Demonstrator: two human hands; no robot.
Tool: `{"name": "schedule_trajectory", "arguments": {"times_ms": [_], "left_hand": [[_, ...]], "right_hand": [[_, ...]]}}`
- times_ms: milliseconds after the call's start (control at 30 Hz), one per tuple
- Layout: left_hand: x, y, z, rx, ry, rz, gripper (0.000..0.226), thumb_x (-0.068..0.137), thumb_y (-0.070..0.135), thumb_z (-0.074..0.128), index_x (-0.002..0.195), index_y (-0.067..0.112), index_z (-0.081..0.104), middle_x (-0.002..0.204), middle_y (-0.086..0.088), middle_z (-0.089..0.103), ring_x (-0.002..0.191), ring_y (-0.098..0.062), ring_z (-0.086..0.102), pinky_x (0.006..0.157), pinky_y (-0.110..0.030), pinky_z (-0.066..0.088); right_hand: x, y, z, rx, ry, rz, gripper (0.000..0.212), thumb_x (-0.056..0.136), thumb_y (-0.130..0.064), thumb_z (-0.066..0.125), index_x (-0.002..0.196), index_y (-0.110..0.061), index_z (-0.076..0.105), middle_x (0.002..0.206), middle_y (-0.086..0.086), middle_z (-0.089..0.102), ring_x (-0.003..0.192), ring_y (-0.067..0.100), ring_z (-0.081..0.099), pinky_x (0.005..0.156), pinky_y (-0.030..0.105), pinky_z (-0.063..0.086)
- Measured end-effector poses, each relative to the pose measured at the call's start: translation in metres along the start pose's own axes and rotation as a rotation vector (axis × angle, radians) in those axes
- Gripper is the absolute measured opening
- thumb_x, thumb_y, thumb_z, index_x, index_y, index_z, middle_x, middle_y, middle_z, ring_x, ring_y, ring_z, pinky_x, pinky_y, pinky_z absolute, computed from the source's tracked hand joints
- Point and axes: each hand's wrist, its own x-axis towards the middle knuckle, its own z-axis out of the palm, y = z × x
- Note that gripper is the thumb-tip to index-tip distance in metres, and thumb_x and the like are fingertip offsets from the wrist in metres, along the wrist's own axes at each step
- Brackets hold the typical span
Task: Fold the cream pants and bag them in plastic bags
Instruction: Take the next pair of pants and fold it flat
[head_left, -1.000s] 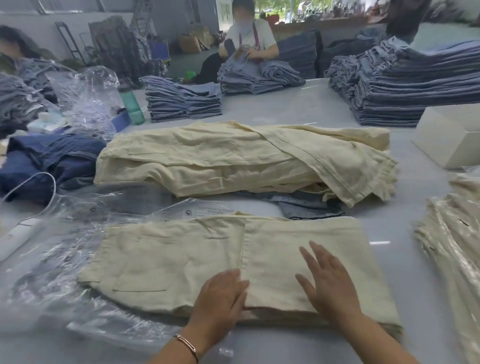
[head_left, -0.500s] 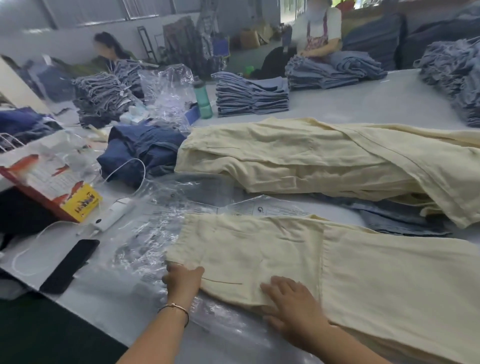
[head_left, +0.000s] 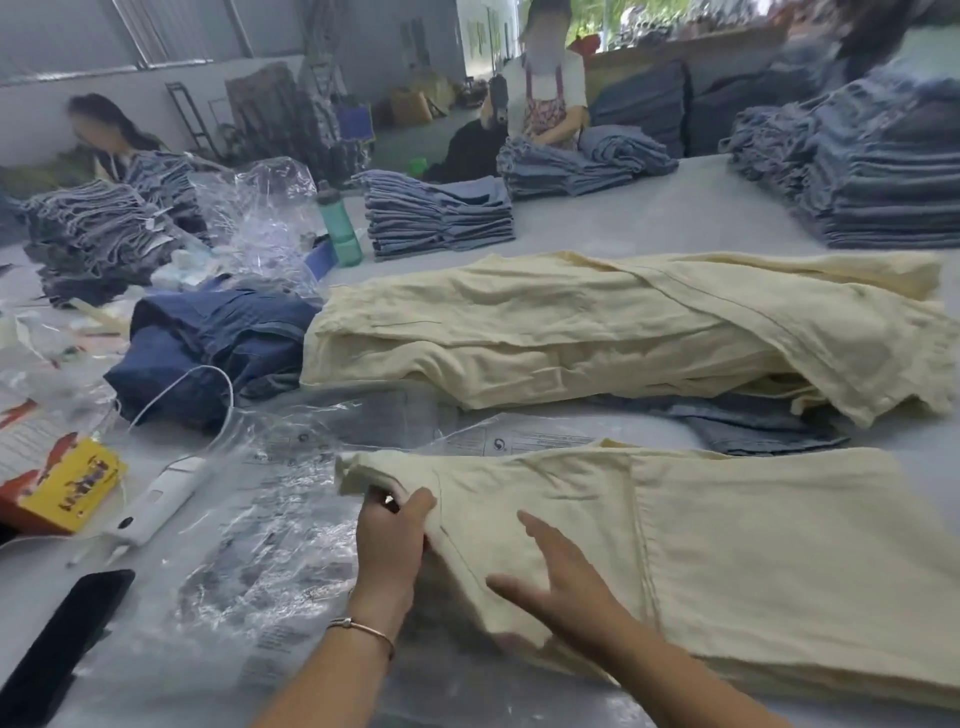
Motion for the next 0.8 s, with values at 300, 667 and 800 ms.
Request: {"name": "schedule_trajectory", "arguments": {"times_ms": [300, 667, 800], "left_hand": [[-0.12, 0.033, 0.146, 0.635, -0.516, 1.089, 0.034, 0.088, 0.026, 0.046, 0.115, 0.008, 0.058, 0.096, -0.011, 0.07, 0.078, -0.031, 0.067, 0.057, -0.033, 0.052], [-0.131, -0.053, 0.234, 1.169, -0.603, 0.885, 0.045, 0.096, 0.047, 0.035, 0.135, 0.028, 0.047, 0.143, 0.001, 0.043, 0.133, -0.021, 0.037, 0.109, -0.034, 0.032], [-0.124, -0.096, 0.231, 1.428, -0.648, 0.639, 0.056, 0.097, 0.057, 0.018, 0.151, 0.039, 0.014, 0.162, 0.005, 0.007, 0.149, -0.02, 0.0, 0.12, -0.041, 0.001]], "right_hand": [[-0.025, -0.021, -0.132, 0.555, 0.614, -0.002, 0.035, 0.07, -0.024, 0.077, 0.102, -0.024, 0.062, 0.092, -0.007, 0.069, 0.088, 0.007, 0.065, 0.077, 0.026, 0.052], [-0.126, 0.189, -0.254, 0.374, 0.831, 0.68, 0.028, 0.072, -0.002, 0.068, 0.097, -0.005, 0.055, 0.079, 0.003, 0.056, 0.09, 0.03, 0.06, 0.071, 0.033, 0.045], [-0.138, 0.209, -0.241, -0.059, 0.625, 0.833, 0.081, 0.075, -0.016, 0.067, 0.14, -0.012, 0.02, 0.126, 0.013, 0.042, 0.117, 0.035, 0.048, 0.083, 0.037, 0.044]]}}
